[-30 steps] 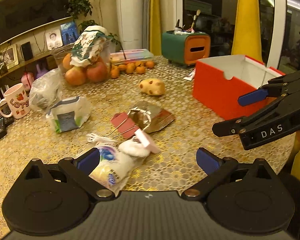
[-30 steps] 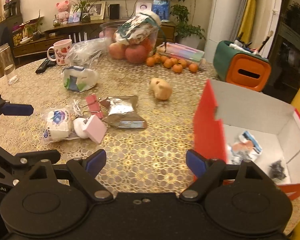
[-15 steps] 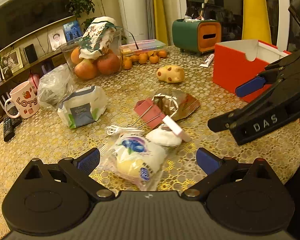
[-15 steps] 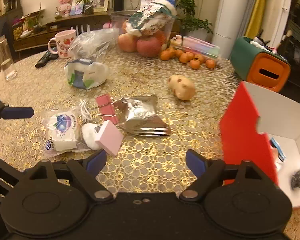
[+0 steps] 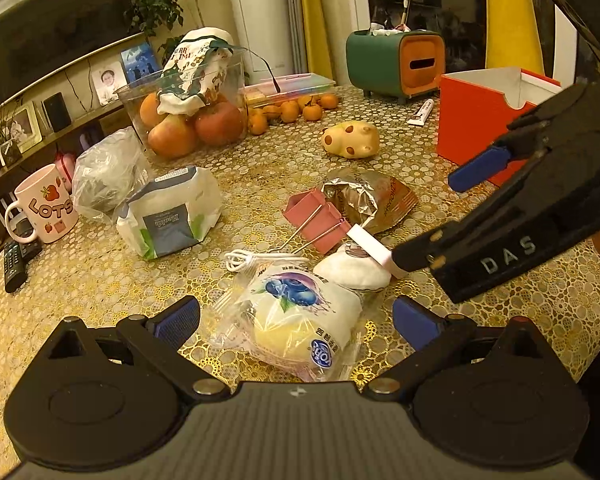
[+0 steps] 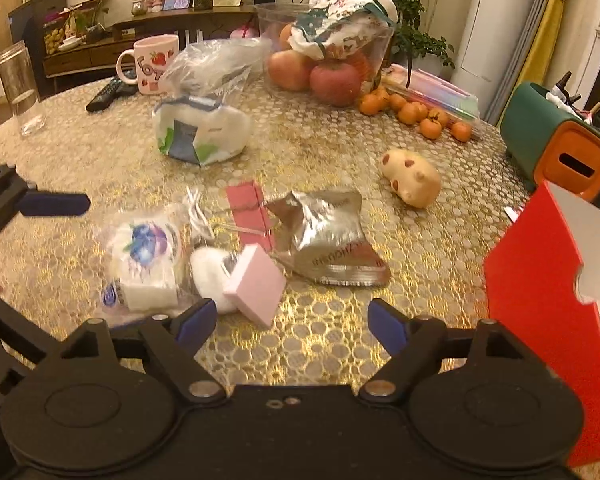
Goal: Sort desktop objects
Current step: 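Grasp the wrapped bun with the left tool while the right tool grasps the pink sponge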
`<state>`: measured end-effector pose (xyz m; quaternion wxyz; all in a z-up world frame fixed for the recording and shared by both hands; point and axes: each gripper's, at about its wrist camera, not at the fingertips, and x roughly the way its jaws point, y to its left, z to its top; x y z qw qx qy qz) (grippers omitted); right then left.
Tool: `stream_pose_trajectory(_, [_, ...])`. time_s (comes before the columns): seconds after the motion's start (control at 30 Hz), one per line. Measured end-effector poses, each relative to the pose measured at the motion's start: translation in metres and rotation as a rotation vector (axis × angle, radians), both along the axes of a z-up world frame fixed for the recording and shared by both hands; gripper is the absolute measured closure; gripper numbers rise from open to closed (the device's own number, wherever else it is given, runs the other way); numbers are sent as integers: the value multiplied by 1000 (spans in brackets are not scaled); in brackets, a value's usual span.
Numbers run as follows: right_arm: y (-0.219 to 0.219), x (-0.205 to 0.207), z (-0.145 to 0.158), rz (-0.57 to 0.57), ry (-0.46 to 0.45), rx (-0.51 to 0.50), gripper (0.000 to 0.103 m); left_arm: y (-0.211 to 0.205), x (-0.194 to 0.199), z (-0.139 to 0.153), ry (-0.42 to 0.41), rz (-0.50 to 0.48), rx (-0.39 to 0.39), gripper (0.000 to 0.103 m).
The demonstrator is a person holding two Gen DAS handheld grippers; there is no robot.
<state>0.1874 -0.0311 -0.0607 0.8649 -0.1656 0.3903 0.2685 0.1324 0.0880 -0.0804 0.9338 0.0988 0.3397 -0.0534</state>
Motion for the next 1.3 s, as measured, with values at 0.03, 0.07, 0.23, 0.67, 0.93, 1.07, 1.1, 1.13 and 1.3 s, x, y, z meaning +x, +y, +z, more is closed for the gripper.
stream_pose_trajectory(0.03, [2,2,0,-3,-1,0,21,1,1,0,-1,0,0,0])
stream_pose_trajectory(0.07, [4,3,0,-5,0,1,21,1,2,-1,0,0,-2,0])
stream_pose_trajectory(0.23, [15,14,-6,-20,24,6,26,4,8,-7,21,0,-14,0])
stream_pose_trajectory(0.67, [15,19,-11,-17,54,1,50,2,14,-16,32,-21,-19,0])
stream_pose_trajectory(0.93, [14,24,-20,-25,96,12,57,3,17,-19,40,-8,-27,3])
stream_pose_trajectory(1.07, [13,29,-26,-34,127,30,58,4,16,-19,28,-8,-32,7])
stream_pose_trajectory(1.1, [12,31,-27,-38,137,39,58,4,16,-19,28,-10,-32,8])
stream_pose_trajectory(1.13, [11,33,-28,-41,149,50,58,4,16,-19,26,-11,-30,8])
stream_pose_trajectory(1.3, [6,38,-31,-45,177,84,57,3,15,-19,15,-16,-33,13])
